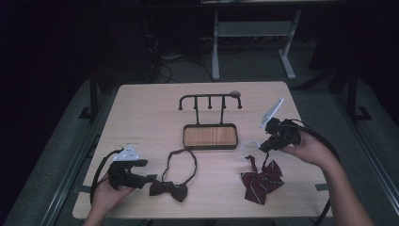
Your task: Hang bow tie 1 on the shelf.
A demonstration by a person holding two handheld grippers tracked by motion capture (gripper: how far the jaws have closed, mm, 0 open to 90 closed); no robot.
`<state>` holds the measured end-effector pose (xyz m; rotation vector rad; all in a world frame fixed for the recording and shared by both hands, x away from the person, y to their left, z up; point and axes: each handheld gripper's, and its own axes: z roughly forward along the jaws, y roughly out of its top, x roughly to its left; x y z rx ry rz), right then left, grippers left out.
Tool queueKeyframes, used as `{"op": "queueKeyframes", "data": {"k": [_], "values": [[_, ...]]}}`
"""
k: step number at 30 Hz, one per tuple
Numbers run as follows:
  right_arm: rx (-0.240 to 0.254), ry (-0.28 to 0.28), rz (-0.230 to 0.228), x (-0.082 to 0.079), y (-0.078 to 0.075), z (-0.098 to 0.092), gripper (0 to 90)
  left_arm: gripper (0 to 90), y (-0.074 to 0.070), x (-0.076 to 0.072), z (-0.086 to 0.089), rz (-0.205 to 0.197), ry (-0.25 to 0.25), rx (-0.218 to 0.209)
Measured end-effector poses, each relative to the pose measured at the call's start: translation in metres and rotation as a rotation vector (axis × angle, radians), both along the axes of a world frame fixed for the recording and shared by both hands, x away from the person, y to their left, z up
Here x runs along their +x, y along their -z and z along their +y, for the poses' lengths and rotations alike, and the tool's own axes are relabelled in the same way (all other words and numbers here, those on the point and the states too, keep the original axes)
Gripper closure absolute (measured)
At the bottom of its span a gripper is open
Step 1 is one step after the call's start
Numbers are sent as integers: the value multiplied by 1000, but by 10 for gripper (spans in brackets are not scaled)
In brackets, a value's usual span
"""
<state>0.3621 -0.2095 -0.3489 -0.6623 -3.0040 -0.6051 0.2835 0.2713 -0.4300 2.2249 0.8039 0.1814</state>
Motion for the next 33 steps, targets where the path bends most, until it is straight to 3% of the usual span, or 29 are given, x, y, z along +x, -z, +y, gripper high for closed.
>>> {"op": "queueKeyframes", "data": {"k": [17,33], "values": [[12,-37,-59,-9,-44,7,863,270,0,0,0,0,1,-2],[0,-64,-93,-5,-75,19,863,269,0,0,0,1,4,1]]}}
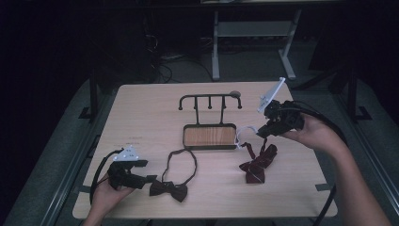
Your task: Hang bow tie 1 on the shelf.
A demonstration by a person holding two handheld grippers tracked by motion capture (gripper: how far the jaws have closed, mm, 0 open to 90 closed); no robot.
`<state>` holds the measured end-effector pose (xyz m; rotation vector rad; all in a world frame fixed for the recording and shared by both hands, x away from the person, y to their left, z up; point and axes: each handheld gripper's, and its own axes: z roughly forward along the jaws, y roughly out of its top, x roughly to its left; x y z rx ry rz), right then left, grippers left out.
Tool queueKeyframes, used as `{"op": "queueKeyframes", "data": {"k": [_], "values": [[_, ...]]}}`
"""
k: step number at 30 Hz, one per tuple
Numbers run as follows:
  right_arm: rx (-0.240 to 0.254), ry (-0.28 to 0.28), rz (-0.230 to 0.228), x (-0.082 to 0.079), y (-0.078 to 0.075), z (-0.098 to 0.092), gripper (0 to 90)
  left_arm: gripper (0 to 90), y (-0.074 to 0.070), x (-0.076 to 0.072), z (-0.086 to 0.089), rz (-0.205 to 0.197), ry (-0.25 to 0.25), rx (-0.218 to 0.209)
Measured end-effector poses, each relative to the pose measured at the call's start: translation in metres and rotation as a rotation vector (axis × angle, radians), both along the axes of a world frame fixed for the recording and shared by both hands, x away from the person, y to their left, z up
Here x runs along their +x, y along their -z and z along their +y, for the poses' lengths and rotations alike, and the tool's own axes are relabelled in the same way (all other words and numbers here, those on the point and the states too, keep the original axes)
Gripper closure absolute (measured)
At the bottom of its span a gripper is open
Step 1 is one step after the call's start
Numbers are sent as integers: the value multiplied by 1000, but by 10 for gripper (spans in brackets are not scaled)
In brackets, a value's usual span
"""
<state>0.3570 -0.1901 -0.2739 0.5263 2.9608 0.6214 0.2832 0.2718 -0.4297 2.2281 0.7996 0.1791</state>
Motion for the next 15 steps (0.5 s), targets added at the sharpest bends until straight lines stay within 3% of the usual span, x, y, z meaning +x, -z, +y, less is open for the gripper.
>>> {"op": "queueKeyframes", "data": {"k": [15], "values": [[4,-22,-15,7,-21,11,863,269,0,-1,0,4,-3,-5]]}}
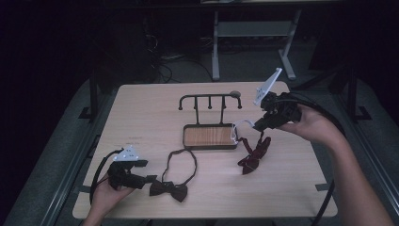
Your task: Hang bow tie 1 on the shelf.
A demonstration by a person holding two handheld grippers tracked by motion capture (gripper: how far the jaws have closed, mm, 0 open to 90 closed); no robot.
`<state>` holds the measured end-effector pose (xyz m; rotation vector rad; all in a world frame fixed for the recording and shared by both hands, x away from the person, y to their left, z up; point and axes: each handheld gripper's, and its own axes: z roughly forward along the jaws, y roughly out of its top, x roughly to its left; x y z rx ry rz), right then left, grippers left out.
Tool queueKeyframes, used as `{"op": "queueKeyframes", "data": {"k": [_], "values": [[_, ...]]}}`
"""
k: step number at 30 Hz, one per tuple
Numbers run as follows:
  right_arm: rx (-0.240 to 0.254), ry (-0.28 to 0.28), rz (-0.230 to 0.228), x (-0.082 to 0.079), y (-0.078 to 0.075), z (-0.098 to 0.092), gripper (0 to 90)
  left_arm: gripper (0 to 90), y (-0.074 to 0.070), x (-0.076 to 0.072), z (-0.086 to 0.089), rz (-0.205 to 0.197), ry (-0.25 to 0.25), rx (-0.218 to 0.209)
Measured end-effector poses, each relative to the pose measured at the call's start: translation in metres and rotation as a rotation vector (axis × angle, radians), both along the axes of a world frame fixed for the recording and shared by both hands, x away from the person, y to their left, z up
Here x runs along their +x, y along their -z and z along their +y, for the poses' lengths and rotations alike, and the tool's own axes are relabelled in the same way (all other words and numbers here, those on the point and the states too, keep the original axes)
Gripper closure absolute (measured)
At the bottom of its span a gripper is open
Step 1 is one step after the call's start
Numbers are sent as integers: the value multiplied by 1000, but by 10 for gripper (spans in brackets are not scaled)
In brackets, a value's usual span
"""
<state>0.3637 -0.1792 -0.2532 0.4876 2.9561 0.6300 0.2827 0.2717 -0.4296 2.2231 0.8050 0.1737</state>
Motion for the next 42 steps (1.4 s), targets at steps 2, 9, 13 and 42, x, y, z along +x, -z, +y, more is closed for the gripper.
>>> {"op": "queueKeyframes", "data": {"k": [2,9,13,42], "values": [[2,5,0,3,-3,2,863,270,0,0,0,-1,2,4],[6,17,-4,11,-8,4,863,270,0,0,0,-1,6,6],[6,21,0,16,-10,5,863,269,0,0,0,1,8,8],[-38,90,21,64,-29,14,863,270,-1,1,1,-1,17,-4]]}}
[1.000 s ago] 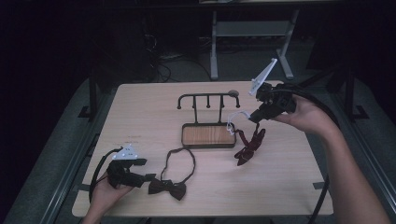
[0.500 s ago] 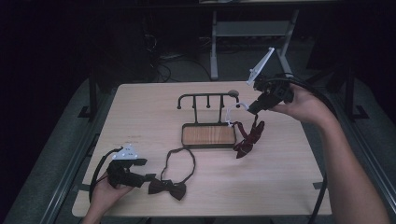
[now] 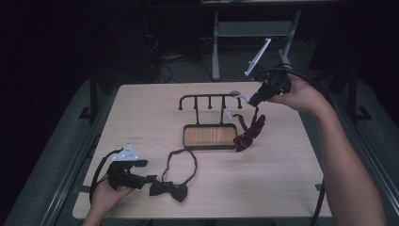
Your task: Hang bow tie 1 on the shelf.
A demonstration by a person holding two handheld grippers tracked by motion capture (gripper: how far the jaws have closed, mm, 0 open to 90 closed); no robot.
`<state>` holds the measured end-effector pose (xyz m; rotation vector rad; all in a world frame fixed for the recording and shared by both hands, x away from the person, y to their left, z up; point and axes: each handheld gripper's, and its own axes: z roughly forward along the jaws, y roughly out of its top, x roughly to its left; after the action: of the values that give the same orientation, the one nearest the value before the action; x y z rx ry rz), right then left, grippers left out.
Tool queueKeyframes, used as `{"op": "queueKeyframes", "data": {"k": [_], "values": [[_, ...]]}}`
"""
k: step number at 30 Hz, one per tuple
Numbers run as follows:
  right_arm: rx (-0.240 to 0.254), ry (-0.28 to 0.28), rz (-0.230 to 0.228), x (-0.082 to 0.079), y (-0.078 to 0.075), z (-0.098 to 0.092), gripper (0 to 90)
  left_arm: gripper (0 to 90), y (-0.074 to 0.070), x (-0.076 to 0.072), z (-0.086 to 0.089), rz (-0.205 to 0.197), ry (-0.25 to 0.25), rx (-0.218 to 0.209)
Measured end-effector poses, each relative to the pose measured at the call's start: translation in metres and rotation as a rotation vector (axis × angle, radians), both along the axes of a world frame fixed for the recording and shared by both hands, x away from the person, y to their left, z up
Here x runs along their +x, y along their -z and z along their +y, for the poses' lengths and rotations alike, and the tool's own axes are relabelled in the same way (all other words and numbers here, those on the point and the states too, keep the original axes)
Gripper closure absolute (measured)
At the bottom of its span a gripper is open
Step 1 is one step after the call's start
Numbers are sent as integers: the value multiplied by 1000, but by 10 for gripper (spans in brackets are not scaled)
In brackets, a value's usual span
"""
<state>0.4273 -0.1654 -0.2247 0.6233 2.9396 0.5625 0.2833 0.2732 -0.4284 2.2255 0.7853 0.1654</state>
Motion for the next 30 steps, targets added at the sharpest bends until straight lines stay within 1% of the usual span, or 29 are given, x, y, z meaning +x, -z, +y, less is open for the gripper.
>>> {"op": "queueKeyframes", "data": {"k": [2,6,8,9,13,16,17,24,28,30], "values": [[-1,3,4,2,1,0,863,269,0,0,0,0,-3,-4],[-8,22,23,14,8,1,863,269,0,-1,-1,0,-2,-3],[-7,24,24,16,9,2,863,269,0,-1,-1,-3,0,-2],[-10,30,26,20,12,2,863,269,0,-1,-1,-3,1,-2],[-16,49,35,26,17,-1,862,270,0,-1,-1,-7,-1,-2],[-18,58,39,28,20,-2,863,270,-1,-2,-2,-8,-2,-2],[-15,70,45,30,22,-4,863,270,-1,-2,-2,-10,0,0],[-13,85,50,34,28,-9,861,270,-1,-1,-3,-9,2,4],[-11,94,60,35,30,-11,858,270,-1,-2,-2,-12,4,5],[-14,96,63,34,32,-12,853,270,-1,-1,-2,-12,8,11]]}}
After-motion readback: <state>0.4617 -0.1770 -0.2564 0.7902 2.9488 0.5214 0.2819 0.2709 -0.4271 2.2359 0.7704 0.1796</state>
